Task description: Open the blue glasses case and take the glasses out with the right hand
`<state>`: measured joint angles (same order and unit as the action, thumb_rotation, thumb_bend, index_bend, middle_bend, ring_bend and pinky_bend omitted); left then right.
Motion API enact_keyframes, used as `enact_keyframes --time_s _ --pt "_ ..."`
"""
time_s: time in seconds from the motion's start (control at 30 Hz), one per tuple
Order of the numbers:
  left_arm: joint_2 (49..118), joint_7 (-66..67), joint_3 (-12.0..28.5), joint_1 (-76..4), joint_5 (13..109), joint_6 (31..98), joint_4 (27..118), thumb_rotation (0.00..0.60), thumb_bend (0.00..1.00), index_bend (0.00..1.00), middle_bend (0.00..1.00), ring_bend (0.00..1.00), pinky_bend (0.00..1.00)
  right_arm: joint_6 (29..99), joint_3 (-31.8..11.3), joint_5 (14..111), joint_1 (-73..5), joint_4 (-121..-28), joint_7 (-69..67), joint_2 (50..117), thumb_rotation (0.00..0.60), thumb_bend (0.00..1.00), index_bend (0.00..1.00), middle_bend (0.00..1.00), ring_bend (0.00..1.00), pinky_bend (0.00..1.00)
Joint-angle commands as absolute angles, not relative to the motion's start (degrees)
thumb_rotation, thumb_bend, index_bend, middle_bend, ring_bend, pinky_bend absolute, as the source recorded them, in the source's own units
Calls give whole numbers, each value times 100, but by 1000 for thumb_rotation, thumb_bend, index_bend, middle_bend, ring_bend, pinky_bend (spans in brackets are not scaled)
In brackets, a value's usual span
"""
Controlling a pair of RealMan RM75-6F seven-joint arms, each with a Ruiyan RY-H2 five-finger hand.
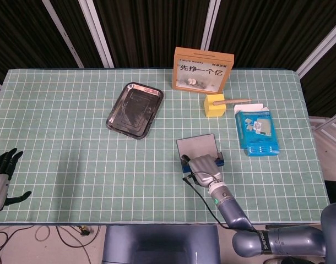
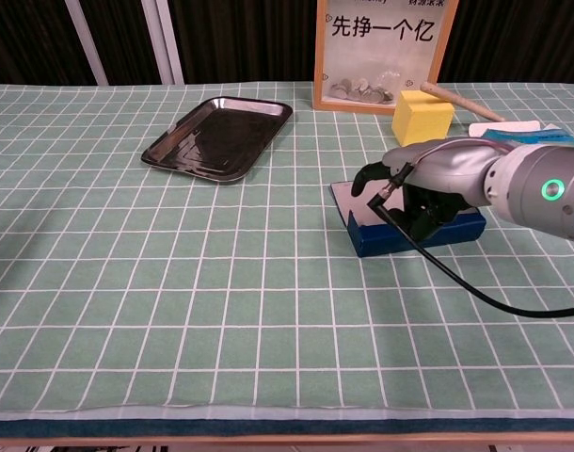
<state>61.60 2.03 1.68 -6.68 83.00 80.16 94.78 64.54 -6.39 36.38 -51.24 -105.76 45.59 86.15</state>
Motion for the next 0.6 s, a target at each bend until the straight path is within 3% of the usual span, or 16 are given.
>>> enact_keyframes --time_s 0.03,0.6 --pt "6148 165 173 -669 8299 8019 9476 600 68 0 0 0 0 6458 -657 3456 -5190 -10447 4647 8754 600 731 200 987 988 1000" --pt "6134 154 156 -669 8321 8020 9485 600 68 0 0 0 0 6531 -531 3195 -5158 -10463 4675 8856 600 731 212 987 986 1000"
